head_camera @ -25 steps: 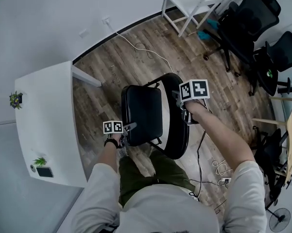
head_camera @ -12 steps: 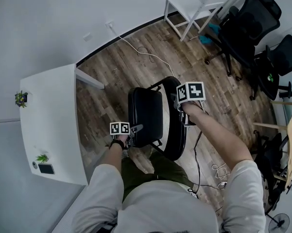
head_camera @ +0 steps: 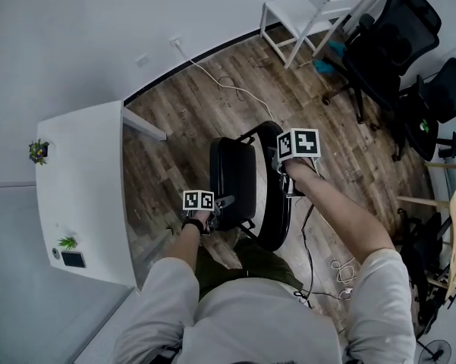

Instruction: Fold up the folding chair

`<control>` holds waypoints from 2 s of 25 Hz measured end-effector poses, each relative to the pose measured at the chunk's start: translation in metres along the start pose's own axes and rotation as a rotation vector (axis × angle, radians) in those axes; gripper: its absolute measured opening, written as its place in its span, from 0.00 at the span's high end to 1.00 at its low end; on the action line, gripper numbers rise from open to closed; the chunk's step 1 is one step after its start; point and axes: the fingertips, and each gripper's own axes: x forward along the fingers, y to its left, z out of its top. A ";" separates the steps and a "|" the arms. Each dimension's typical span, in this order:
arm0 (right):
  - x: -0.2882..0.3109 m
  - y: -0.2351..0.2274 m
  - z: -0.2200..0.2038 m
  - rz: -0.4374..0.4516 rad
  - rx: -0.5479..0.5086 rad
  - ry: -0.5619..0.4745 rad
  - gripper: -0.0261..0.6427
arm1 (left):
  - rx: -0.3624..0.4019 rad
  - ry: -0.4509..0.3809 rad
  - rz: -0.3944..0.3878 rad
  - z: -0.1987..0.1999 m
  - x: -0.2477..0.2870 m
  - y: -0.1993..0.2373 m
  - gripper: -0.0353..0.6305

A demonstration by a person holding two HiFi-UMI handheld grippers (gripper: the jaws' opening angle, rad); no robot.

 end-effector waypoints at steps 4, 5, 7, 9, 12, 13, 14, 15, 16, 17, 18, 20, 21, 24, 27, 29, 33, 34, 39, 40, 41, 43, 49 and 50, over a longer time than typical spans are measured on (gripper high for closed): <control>-0.004 0.000 0.001 0.004 0.013 -0.006 0.80 | 0.030 0.017 -0.028 -0.002 0.009 -0.022 0.35; -0.005 0.000 0.001 0.005 0.016 -0.006 0.80 | 0.030 0.015 -0.032 -0.003 0.009 -0.025 0.35; -0.006 0.001 0.000 0.009 0.023 -0.008 0.80 | 0.028 0.008 -0.039 -0.004 0.011 -0.032 0.35; -0.008 0.003 0.001 0.012 0.028 -0.014 0.79 | 0.031 0.007 -0.056 -0.004 0.014 -0.042 0.35; -0.010 0.006 0.003 0.015 0.035 -0.027 0.78 | 0.038 0.008 -0.072 -0.005 0.019 -0.057 0.35; -0.011 0.007 0.003 0.017 0.037 -0.029 0.78 | 0.036 0.005 -0.074 -0.006 0.020 -0.061 0.35; -0.011 0.009 0.002 0.019 0.041 -0.030 0.78 | 0.036 0.000 -0.076 -0.006 0.020 -0.064 0.35; -0.012 0.010 0.002 0.021 0.044 -0.032 0.77 | 0.038 -0.005 -0.081 -0.006 0.021 -0.067 0.35; -0.012 0.011 0.002 0.023 0.047 -0.034 0.77 | 0.042 -0.008 -0.087 -0.006 0.023 -0.071 0.35; -0.013 0.012 0.003 0.026 0.050 -0.036 0.76 | 0.046 -0.010 -0.094 -0.006 0.025 -0.076 0.35; -0.013 0.014 0.003 0.029 0.050 -0.038 0.76 | 0.049 -0.010 -0.100 -0.006 0.026 -0.080 0.35; -0.014 0.018 0.003 0.033 0.051 -0.043 0.75 | 0.051 -0.007 -0.113 -0.007 0.029 -0.087 0.35; -0.014 0.019 0.003 0.034 0.053 -0.046 0.75 | 0.051 -0.006 -0.119 -0.007 0.030 -0.090 0.35; -0.015 0.021 0.004 0.036 0.064 -0.056 0.74 | 0.045 -0.008 -0.133 -0.008 0.033 -0.098 0.35; -0.017 0.020 0.005 0.037 0.074 -0.063 0.74 | 0.034 -0.013 -0.164 -0.007 0.038 -0.109 0.35; -0.018 0.019 0.006 0.039 0.077 -0.065 0.73 | 0.024 -0.014 -0.183 -0.008 0.041 -0.116 0.35; -0.020 0.017 0.005 0.041 0.083 -0.070 0.73 | 0.012 -0.020 -0.203 -0.009 0.044 -0.123 0.35; -0.021 0.016 0.005 0.042 0.084 -0.070 0.73 | 0.008 -0.021 -0.208 -0.009 0.046 -0.126 0.35; -0.021 0.016 0.005 0.051 0.098 -0.071 0.72 | 0.006 -0.015 -0.246 -0.009 0.054 -0.138 0.35; -0.021 0.017 0.005 0.051 0.099 -0.073 0.71 | 0.006 -0.012 -0.254 -0.010 0.056 -0.141 0.35; -0.021 0.017 0.005 0.051 0.100 -0.075 0.71 | 0.004 -0.009 -0.261 -0.011 0.058 -0.144 0.35; -0.022 0.015 0.004 0.049 0.101 -0.075 0.71 | 0.000 -0.005 -0.268 -0.012 0.061 -0.148 0.36; -0.026 0.008 0.006 0.054 0.104 -0.077 0.71 | -0.016 -0.007 -0.258 -0.011 0.070 -0.155 0.39; -0.027 0.006 0.006 0.056 0.103 -0.077 0.71 | -0.015 -0.006 -0.255 -0.012 0.071 -0.156 0.39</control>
